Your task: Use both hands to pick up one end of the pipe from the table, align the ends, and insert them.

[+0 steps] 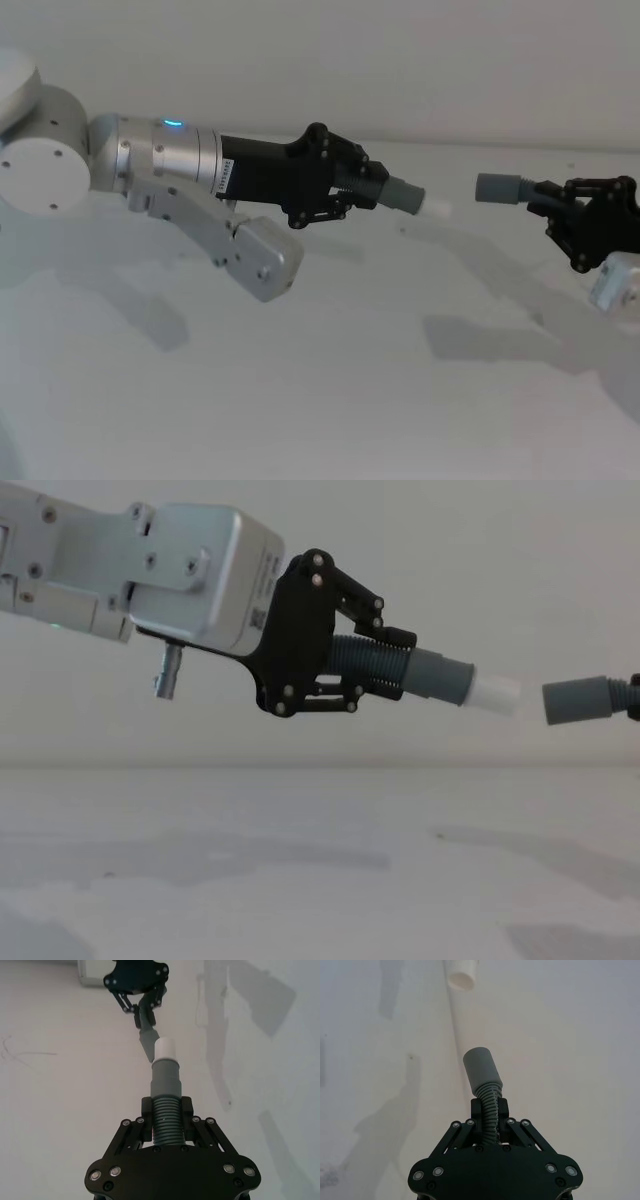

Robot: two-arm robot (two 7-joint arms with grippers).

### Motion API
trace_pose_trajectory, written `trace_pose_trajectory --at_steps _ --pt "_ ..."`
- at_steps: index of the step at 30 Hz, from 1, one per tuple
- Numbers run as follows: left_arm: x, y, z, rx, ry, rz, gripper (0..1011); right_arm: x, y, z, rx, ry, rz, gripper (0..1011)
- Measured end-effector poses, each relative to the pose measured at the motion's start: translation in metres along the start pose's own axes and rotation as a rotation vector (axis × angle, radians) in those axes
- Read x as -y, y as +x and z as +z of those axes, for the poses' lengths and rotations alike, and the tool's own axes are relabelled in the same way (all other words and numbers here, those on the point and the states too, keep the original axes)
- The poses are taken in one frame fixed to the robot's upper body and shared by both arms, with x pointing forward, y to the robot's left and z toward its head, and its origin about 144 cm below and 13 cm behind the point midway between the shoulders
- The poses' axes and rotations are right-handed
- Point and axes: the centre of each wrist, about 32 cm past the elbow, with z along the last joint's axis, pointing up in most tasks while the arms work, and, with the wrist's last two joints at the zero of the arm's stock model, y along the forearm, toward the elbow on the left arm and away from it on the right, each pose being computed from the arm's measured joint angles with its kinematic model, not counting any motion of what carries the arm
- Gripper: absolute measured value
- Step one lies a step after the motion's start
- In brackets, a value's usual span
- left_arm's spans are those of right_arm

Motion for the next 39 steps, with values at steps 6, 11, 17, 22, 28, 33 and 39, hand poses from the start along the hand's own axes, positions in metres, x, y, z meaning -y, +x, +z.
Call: trace_pose_trajectory --at_steps 6,11,17,22,28,33,39 --pt "-0.002 0.003 0.001 0.034 -0.008 -0.012 325 -0.006 0.0 0.006 -0.094 -0.019 0.016 175" --pt "-0.002 0.004 0.002 0.053 -0.013 -0.019 325 -0.006 0.0 0.01 -0.164 -0.039 0.025 175" --pt "-0.003 0.005 0.003 0.067 -0.017 -0.025 325 -0.003 0.0 0.014 -0.274 -0.073 0.041 175" --pt "-0.003 0.006 0.003 0.075 -0.019 -0.028 325 0.004 0.0 0.016 -0.349 -0.095 0.065 175" --pt "-0.003 0.006 0.003 0.08 -0.02 -0.029 325 0.01 -0.002 0.018 -0.38 -0.1 0.081 175" --pt "-0.003 0.006 0.003 0.082 -0.021 -0.03 325 0.014 -0.005 0.018 -0.373 -0.088 0.083 175" --pt "-0.003 0.007 0.003 0.085 -0.022 -0.031 325 0.018 -0.01 0.02 -0.339 -0.045 0.062 175"
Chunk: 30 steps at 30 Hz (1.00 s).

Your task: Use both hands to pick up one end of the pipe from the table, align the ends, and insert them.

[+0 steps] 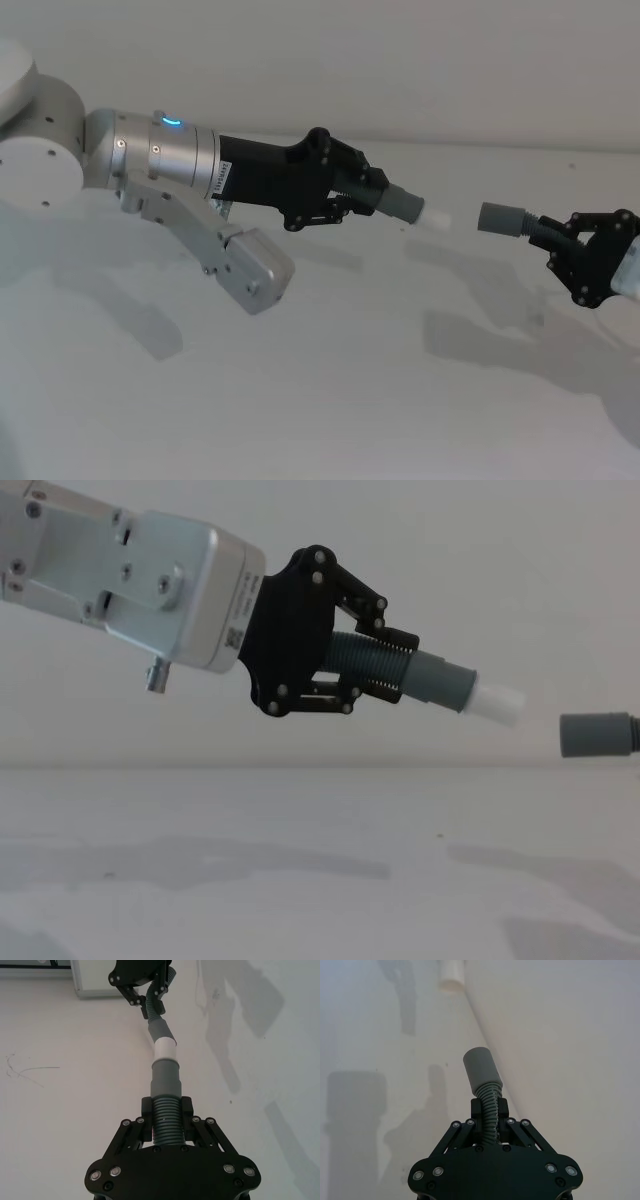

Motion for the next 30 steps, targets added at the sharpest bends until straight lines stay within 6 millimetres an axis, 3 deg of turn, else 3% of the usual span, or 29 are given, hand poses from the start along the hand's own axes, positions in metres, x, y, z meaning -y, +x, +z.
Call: trace_pose_trajectory --at_steps 19,30 --pt "0.0 0.0 0.0 0.003 0.0 -0.001 325 0.003 -0.014 -0.001 0.161 0.224 -0.096 174" --pt "0.0 0.0 0.0 0.003 0.0 -0.001 325 0.004 -0.018 -0.004 0.232 0.268 -0.099 174"
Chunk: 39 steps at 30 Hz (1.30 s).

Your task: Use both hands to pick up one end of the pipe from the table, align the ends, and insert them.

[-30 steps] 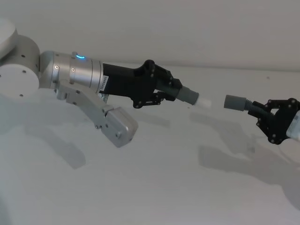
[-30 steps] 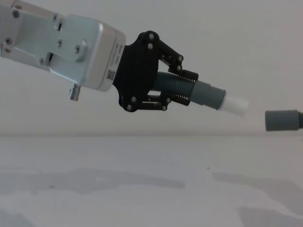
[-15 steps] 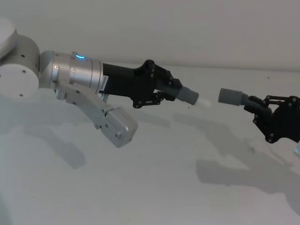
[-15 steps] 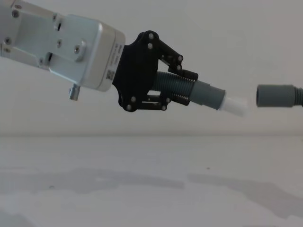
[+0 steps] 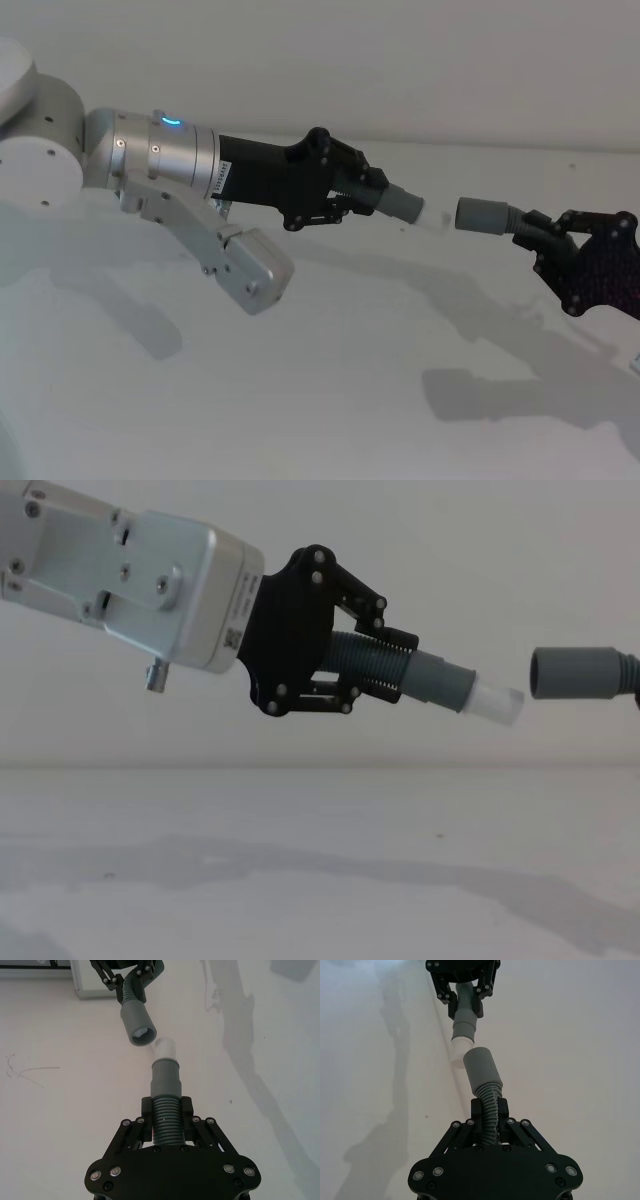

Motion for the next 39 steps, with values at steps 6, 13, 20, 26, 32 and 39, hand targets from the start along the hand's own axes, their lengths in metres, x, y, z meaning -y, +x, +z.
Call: trace_pose_trajectory --at_steps 6,13,20,26,32,39 --pt "0.0 0.0 0.0 0.0 0.0 0.0 325 0.0007 0.0007 -0.0021 0.033 -0.004 -0.027 174" --pt "0.0 0.0 0.0 0.0 0.0 0.0 325 0.0004 0.0033 -0.0047 0.061 -0.017 -0.063 174" --pt "0.0 0.0 0.0 0.0 0.0 0.0 325 0.0002 0.0045 -0.005 0.078 -0.018 -0.063 174" --pt "0.0 0.0 0.0 0.0 0.0 0.0 325 0.0005 0.0052 -0.0036 0.089 -0.01 -0.043 174" --pt "0.0 0.0 0.0 0.0 0.0 0.0 325 0.0008 0.0055 -0.0023 0.094 -0.007 -0.013 174" --pt "0.0 0.0 0.0 0.0 0.0 0.0 325 0.0002 0.0042 -0.0019 0.085 -0.014 0.014 174"
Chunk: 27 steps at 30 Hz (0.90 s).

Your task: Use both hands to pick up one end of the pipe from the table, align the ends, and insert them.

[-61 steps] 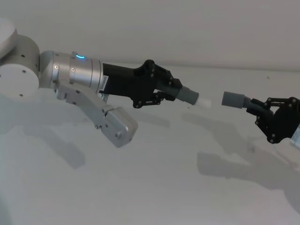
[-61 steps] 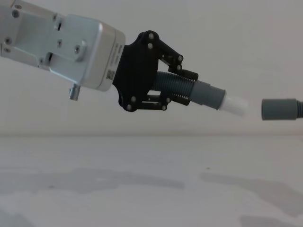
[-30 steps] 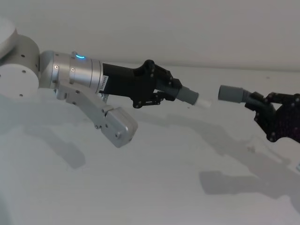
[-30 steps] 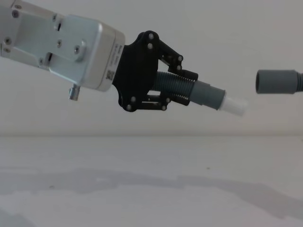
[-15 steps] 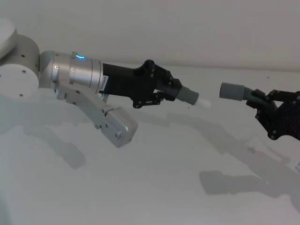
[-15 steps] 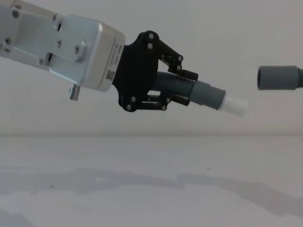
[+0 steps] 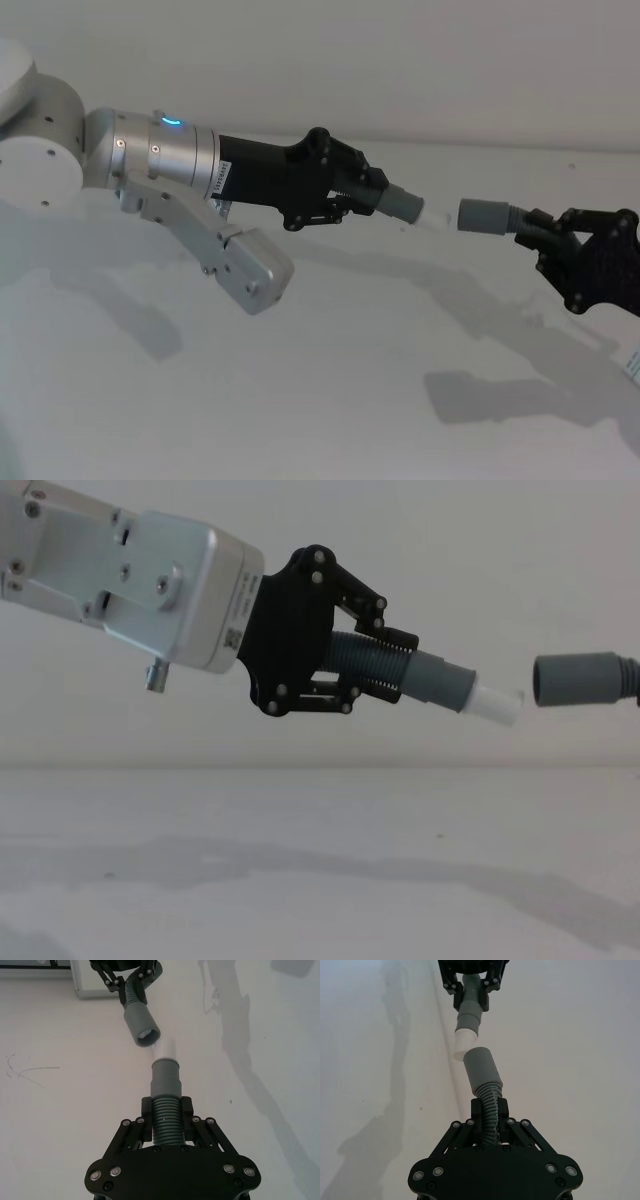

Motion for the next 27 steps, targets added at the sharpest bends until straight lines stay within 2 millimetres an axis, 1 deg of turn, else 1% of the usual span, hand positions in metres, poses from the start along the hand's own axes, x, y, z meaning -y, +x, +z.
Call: trace_pose_trajectory --at_steps 27 --pt "0.0 -0.0001 0.0 0.0 0.0 0.0 325 -0.0067 -0.0051 0.0035 -0.036 -0.02 0.042 174"
